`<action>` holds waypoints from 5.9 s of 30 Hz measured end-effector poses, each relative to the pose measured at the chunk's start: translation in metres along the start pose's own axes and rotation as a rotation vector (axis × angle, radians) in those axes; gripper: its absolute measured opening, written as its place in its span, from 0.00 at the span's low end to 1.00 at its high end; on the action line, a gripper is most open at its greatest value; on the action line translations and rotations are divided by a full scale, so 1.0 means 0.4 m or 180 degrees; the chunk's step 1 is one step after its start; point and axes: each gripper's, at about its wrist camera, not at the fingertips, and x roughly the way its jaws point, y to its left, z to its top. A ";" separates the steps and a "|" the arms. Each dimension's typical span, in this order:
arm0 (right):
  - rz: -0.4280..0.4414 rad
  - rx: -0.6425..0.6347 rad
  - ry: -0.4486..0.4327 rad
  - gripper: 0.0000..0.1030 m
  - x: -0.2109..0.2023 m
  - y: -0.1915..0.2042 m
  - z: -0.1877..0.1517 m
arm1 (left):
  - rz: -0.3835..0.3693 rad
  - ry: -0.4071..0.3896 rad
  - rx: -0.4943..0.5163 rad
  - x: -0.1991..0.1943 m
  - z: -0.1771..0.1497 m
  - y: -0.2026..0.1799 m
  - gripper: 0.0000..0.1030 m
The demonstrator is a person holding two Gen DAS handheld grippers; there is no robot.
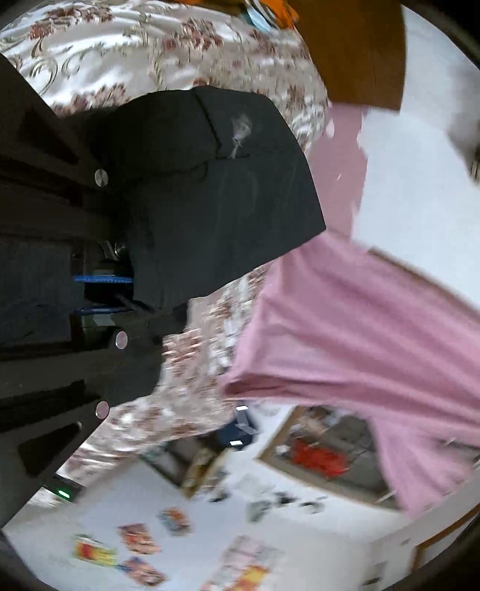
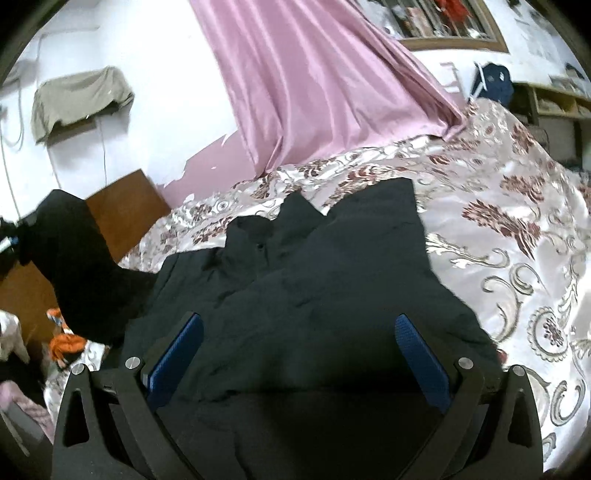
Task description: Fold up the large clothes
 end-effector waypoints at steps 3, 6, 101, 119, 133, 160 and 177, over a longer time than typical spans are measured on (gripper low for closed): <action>-0.0016 0.0060 0.0001 0.99 -0.005 -0.031 0.012 | 0.0036 0.0274 0.0250 0.084 -0.066 -0.075 0.09; -0.0038 0.0045 0.0012 0.99 -0.007 -0.056 0.015 | 0.0011 0.0555 0.0307 0.162 -0.131 -0.109 0.09; -0.0022 -0.1629 0.1094 0.38 0.237 0.115 -0.078 | 0.0393 0.1311 0.0906 0.493 -0.404 -0.012 0.78; 0.0008 -0.1628 0.1045 0.38 0.230 0.108 -0.105 | 0.0569 0.1188 0.1128 0.533 -0.439 -0.020 0.81; 0.0270 -0.1638 0.0973 0.54 0.165 0.112 0.001 | -0.0039 0.1541 0.0504 0.487 -0.231 0.059 0.84; 0.0231 -0.0582 0.1060 0.48 0.804 0.192 0.392 | -0.0356 0.1149 0.0150 0.981 0.120 0.177 0.65; -0.0025 -0.0392 0.1382 0.17 0.882 0.177 0.404 | -0.0096 0.1594 0.0095 1.066 0.120 0.164 0.14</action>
